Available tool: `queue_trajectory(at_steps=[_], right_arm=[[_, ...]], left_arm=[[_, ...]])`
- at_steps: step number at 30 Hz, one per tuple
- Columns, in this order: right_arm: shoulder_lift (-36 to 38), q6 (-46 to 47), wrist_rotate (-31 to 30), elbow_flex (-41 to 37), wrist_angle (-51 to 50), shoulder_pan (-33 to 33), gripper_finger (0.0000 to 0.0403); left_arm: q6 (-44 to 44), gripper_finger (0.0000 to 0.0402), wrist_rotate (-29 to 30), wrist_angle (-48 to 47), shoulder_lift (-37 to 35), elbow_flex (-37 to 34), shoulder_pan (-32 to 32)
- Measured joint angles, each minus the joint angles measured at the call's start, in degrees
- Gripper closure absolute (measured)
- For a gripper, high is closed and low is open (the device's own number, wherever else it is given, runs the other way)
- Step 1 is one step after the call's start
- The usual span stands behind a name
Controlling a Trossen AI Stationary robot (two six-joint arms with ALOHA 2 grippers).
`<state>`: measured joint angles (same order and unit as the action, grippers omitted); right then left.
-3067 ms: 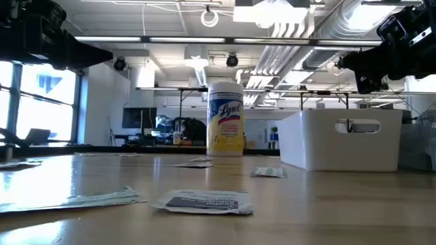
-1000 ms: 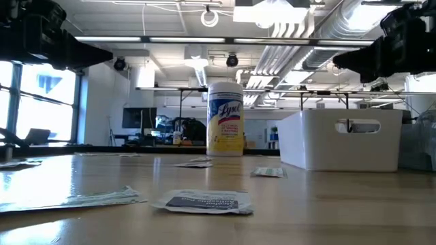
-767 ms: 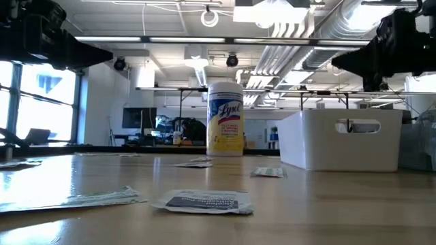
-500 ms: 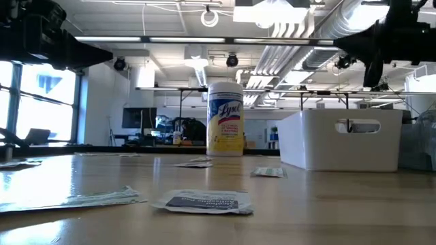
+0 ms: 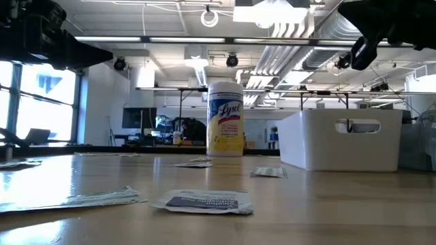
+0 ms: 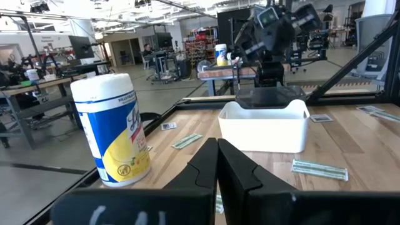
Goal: Pick & Place First Aid Supplies
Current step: Put the blue alcohol pad into the black bin
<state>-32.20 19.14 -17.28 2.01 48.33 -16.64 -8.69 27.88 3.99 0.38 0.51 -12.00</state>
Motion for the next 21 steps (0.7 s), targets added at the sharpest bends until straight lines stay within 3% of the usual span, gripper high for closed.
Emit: queue_trajectory(at_steps=[6,11,16,21], right_arm=[[-16.67,-2.83,-6.51,8.45,0.63,-8.79,0.0401],[-27.54,-8.78,-5.81,18.08,0.21,-13.38,0.0401],[-34.11,-13.75,-3.19,25.26,-4.17,-14.98,0.0401],[-37.49,-14.51,-5.32,30.46,-10.47,-14.82,0.0401]], left_arm=[[0.00,0.0401,0.00,0.00,0.00,0.00,-0.01],[0.00,0.0401,0.00,0.00,0.00,0.00,0.02],[0.00,0.0401,0.00,0.00,0.00,0.00,0.00],[0.00,0.0401,0.01,0.00,0.00,0.00,0.01]])
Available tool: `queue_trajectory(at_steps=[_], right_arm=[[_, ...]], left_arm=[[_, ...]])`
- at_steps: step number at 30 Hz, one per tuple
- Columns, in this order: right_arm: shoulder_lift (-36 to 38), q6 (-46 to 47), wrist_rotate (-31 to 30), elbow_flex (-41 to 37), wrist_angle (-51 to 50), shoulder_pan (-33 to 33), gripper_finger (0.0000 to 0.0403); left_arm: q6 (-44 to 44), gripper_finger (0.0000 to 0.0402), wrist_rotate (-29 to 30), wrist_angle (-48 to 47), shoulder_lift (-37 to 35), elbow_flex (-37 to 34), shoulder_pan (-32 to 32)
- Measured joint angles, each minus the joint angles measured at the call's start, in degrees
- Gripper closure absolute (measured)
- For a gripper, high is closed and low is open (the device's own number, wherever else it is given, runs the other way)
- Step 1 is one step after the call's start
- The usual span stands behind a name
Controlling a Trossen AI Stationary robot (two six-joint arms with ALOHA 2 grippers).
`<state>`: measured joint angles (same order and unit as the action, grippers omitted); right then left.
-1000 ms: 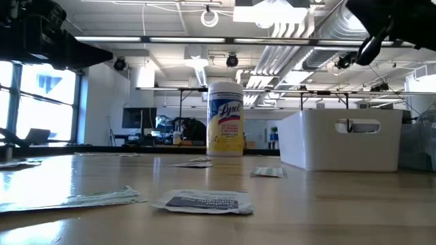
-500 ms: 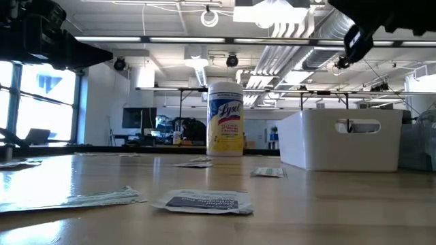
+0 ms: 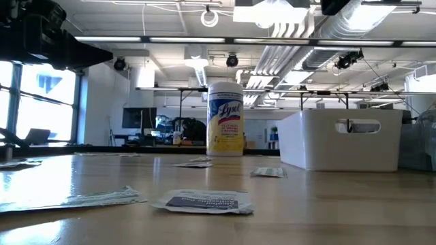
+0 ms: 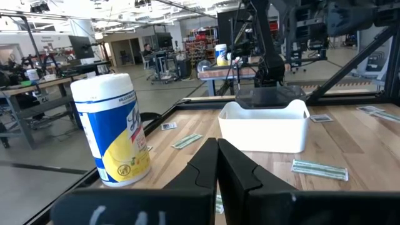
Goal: Pick & Place First Aid Supplies
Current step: Put the blue alcohol pad into the black bin
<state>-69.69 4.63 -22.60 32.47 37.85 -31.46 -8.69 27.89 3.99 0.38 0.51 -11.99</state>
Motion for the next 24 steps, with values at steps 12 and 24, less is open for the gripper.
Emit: queue_trajectory(at_steps=[12,24], right_arm=[[-1.80,7.58,2.31,12.58,-28.58,-0.09,0.0401],[-14.51,40.70,12.05,37.56,-79.75,-4.42,0.0400]], left_arm=[[0.00,0.0401,0.00,0.02,-0.01,0.00,-0.01],[0.00,0.0401,0.04,0.02,-0.01,0.00,0.01]])
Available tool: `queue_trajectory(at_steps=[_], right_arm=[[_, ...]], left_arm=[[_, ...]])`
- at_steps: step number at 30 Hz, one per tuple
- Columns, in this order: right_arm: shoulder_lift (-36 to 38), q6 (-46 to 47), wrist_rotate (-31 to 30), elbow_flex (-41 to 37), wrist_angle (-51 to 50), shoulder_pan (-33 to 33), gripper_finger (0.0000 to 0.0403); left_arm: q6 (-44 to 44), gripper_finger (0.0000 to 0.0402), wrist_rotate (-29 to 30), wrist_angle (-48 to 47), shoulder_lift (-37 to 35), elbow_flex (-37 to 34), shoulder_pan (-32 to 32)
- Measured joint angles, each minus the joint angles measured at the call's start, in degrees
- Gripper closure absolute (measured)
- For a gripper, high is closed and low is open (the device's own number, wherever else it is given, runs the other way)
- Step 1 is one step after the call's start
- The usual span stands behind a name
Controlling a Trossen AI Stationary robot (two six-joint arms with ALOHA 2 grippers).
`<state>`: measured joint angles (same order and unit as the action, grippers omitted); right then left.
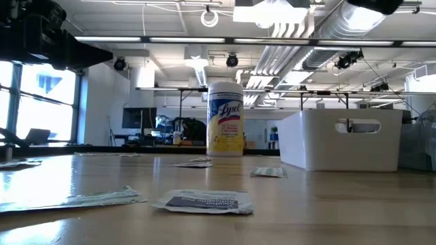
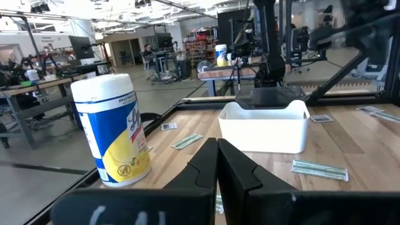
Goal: Pick & Place First Aid Supplies
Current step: Put the blue alcohol pad into the black bin
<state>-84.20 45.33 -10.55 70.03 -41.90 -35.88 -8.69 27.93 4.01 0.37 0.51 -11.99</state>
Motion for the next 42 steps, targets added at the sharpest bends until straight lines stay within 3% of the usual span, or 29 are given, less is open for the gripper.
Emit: queue_trajectory(at_steps=[7,13,17,22,30,42], right_arm=[[-13.01,14.98,6.88,12.27,-23.60,-4.86,0.0373],[-17.96,28.62,14.90,9.83,-30.33,-7.14,0.0316],[-18.21,37.16,16.17,4.51,-29.39,-7.32,0.0286],[-17.79,47.71,23.06,-1.86,-22.20,-6.36,0.0280],[-17.73,56.20,14.54,-5.51,-19.28,-7.38,0.0294],[-17.37,59.82,16.19,-13.80,-13.65,-5.62,0.0295]], left_arm=[[0.00,0.0401,-0.16,-0.02,0.01,0.00,-0.02],[0.00,0.0401,-0.18,-0.02,0.01,0.00,0.00],[0.00,0.0401,-0.20,-0.02,0.01,0.00,0.00],[0.00,0.0401,-0.23,-0.02,0.01,0.00,0.00],[0.00,0.0401,-0.36,-0.02,0.01,0.00,-0.01],[0.00,0.0401,-0.34,-0.02,-0.01,0.00,-0.02]])
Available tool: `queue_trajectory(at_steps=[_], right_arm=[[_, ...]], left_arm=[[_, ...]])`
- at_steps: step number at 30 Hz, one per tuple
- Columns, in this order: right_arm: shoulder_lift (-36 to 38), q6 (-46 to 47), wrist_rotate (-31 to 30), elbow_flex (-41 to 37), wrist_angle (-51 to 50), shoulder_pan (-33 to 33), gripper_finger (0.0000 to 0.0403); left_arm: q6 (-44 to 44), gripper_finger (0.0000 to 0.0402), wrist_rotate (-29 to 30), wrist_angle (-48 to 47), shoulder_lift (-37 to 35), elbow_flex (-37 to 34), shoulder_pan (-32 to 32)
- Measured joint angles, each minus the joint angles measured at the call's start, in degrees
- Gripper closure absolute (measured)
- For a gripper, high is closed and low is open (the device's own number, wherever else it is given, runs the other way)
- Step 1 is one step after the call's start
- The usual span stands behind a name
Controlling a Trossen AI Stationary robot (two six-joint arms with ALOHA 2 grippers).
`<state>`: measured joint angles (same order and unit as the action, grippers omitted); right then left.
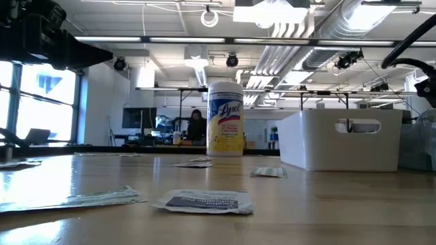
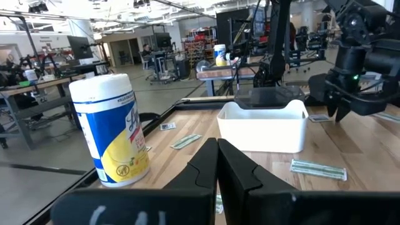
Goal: Pick & Place First Aid Supplies
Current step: Put the blue alcohol pad into the black bin
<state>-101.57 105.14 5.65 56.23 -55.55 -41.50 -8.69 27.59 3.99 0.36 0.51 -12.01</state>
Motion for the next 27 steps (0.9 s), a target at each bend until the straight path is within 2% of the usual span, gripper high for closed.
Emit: queue_trajectory(at_steps=[9,13,18,27], right_arm=[[5.67,-2.15,-0.25,-2.04,0.40,1.43,0.0299],[9.54,-0.13,0.71,-7.01,5.65,1.21,0.0302],[11.85,2.82,-1.93,-12.60,13.29,1.23,0.0303],[11.55,1.46,-2.63,-10.95,13.24,1.21,0.0323]], left_arm=[[0.00,0.0401,0.02,-0.02,0.02,0.00,0.00],[0.00,0.0401,0.02,-0.02,0.02,0.01,0.01],[0.00,0.0401,0.02,-0.02,0.00,0.00,0.00],[0.00,0.0401,0.04,-0.02,0.00,0.00,0.02]])
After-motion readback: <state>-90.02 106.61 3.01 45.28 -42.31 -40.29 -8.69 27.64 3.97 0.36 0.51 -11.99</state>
